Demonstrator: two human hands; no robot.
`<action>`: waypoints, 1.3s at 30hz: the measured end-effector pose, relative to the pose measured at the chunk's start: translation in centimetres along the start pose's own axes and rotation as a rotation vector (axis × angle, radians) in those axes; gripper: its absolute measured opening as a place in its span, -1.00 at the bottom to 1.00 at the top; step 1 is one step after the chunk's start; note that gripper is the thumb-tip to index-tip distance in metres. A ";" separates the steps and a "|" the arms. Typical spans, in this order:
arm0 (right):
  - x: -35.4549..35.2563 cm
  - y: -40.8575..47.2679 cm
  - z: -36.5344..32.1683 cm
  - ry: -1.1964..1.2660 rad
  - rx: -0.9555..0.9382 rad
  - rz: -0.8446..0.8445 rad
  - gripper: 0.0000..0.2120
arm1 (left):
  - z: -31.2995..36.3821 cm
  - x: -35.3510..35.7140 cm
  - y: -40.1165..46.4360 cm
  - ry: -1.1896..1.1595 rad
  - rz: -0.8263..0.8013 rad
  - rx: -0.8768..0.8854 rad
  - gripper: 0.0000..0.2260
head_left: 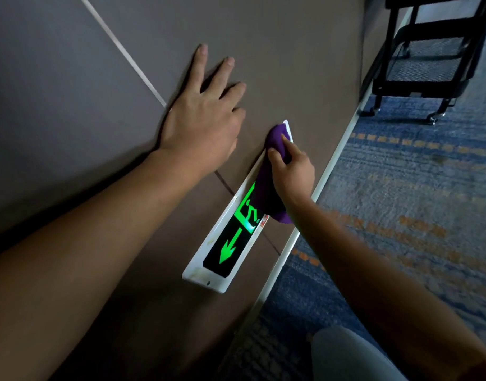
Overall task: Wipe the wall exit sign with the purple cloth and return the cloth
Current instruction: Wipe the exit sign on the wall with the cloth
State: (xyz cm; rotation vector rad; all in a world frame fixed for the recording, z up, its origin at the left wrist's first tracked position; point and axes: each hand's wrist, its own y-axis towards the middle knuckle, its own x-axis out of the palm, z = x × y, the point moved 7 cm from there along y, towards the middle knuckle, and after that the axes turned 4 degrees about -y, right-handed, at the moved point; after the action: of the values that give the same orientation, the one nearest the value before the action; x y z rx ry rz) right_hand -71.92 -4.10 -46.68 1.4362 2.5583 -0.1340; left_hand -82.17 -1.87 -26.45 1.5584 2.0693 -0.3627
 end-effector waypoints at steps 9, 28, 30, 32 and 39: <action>1.0 -3.5 -0.1 -0.007 -0.063 -0.068 -0.52 | 0.0 0.0 -0.2 -0.026 -0.003 0.009 -0.60; -0.6 1.3 -1.0 -0.041 -0.027 -0.027 -0.51 | 0.0 -0.4 -0.2 -0.020 -0.036 0.017 -0.59; 0.0 -1.0 -0.9 -0.051 -0.035 -0.025 -0.51 | 0.1 -0.2 -0.4 -0.025 -0.039 0.028 -0.60; 0.5 -3.3 -0.9 -0.059 -0.036 -0.013 -0.52 | 0.4 -0.2 -0.9 -0.047 -0.036 0.030 -0.62; 1.3 -8.1 -0.5 -0.052 -0.086 -0.056 -0.51 | 2.1 0.3 -5.4 0.025 -0.069 0.041 -0.51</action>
State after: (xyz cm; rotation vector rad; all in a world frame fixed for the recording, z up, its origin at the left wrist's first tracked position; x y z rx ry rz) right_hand -79.56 -7.13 -46.67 1.3131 2.5304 -0.0677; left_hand -86.81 -4.38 -28.88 1.5251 2.1513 -0.4151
